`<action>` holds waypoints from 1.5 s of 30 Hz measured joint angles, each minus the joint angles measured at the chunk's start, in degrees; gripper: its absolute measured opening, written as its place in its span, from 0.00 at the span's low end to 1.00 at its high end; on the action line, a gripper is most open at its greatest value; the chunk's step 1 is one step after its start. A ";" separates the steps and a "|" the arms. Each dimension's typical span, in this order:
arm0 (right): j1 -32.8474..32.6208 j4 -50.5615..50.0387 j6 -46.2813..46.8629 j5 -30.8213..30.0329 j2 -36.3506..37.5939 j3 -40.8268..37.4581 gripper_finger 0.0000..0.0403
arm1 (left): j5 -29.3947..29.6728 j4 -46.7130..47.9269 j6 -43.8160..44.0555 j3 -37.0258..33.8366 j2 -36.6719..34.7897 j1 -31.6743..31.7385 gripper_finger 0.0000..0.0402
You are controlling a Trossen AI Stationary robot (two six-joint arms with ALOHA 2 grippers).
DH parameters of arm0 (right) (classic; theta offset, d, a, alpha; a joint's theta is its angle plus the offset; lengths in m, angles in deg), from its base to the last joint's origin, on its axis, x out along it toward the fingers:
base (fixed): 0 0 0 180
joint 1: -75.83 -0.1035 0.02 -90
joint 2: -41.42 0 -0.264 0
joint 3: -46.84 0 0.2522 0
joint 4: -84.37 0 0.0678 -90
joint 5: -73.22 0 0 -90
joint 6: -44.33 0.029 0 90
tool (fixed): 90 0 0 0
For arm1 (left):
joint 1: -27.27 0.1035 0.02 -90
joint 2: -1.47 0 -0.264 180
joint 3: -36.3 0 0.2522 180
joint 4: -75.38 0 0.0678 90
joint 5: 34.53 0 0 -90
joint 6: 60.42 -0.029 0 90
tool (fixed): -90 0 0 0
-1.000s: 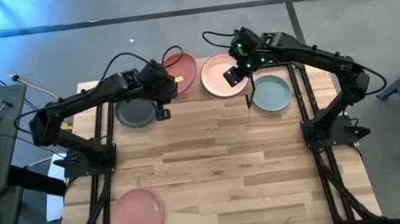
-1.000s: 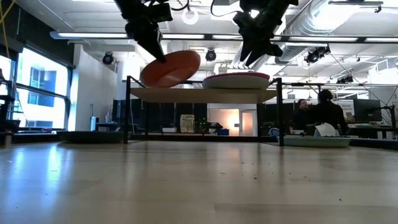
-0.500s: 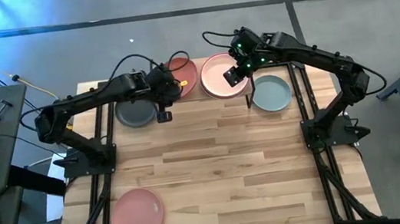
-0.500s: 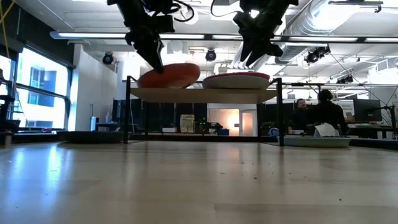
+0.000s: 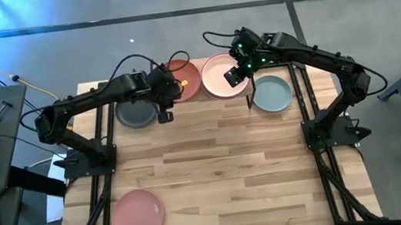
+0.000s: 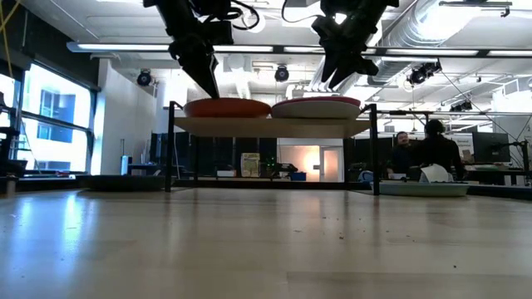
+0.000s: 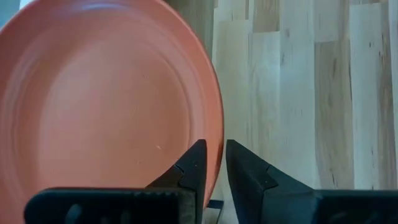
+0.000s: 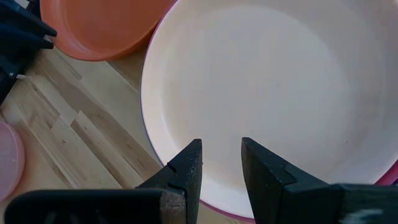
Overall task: Place and stack plates onto a shelf
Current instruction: Put the orange plate on the shelf, then stack the black plate on top of the orange plate on the shelf
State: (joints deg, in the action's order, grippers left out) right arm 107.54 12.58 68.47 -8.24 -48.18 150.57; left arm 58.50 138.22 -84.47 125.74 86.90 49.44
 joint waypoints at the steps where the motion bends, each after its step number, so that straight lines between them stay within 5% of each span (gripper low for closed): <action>1: 0.00 -0.01 -0.01 0.00 0.00 0.00 0.23 | 0.04 0.00 0.00 0.00 0.00 0.00 0.14; 16: 0.00 0.00 0.29 1.30 0.00 -0.02 0.23 | -0.65 1.05 2.99 7.06 -0.14 0.00 0.20; 32: -2.01 -9.09 0.79 1.66 0.02 -0.02 0.23 | -0.70 29.30 10.67 11.04 -0.48 0.42 0.20; 45: -9.03 -14.08 -0.14 1.73 0.02 -0.02 0.23 | -1.01 33.66 14.19 10.95 -4.18 0.42 0.20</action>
State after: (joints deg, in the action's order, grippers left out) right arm 98.51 -1.50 68.32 -6.51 -48.16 150.55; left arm 57.49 171.88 -70.28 136.69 82.73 49.86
